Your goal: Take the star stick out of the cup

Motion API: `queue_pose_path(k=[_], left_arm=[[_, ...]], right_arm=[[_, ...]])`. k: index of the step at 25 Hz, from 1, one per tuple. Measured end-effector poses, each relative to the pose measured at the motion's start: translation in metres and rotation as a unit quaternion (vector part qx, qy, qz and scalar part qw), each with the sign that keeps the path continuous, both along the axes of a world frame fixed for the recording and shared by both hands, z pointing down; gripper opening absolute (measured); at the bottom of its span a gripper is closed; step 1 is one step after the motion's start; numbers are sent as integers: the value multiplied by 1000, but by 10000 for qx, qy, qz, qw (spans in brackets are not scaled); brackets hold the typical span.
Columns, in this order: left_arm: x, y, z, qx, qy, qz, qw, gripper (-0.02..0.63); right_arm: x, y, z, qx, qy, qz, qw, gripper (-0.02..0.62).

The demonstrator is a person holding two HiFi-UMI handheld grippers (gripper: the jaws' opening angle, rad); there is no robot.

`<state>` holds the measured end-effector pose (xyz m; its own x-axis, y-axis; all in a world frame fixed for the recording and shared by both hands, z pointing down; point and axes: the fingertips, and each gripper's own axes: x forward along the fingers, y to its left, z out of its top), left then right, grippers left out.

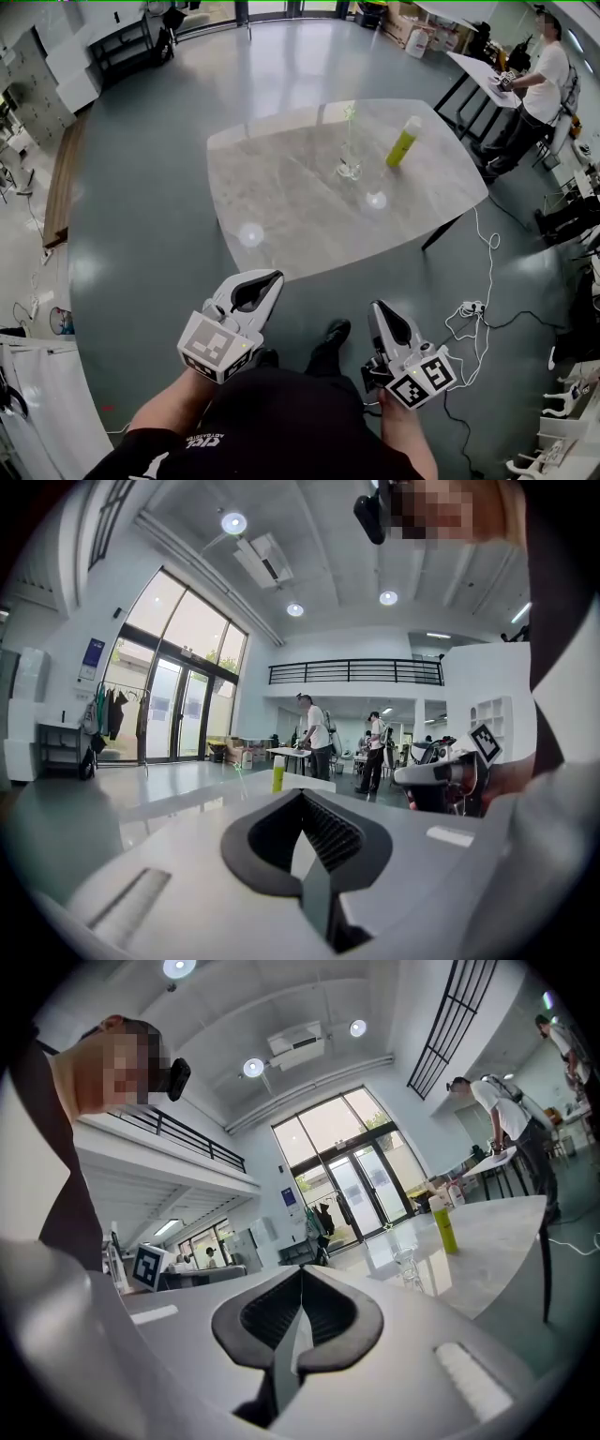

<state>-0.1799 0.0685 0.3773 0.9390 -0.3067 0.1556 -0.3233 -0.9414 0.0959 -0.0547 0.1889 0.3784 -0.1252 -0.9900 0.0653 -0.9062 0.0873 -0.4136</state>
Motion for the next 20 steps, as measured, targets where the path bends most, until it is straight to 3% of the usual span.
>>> queue_pose_path(k=[12, 20], left_arm=[[153, -29, -19, 63, -60, -618, 9981, 2], [219, -33, -10, -132, -226, -776, 9966, 2]], right_arm=[[147, -50, -20, 146, 157, -864, 9960, 17], [209, -57, -10, 82, 57, -1076, 9941, 15]])
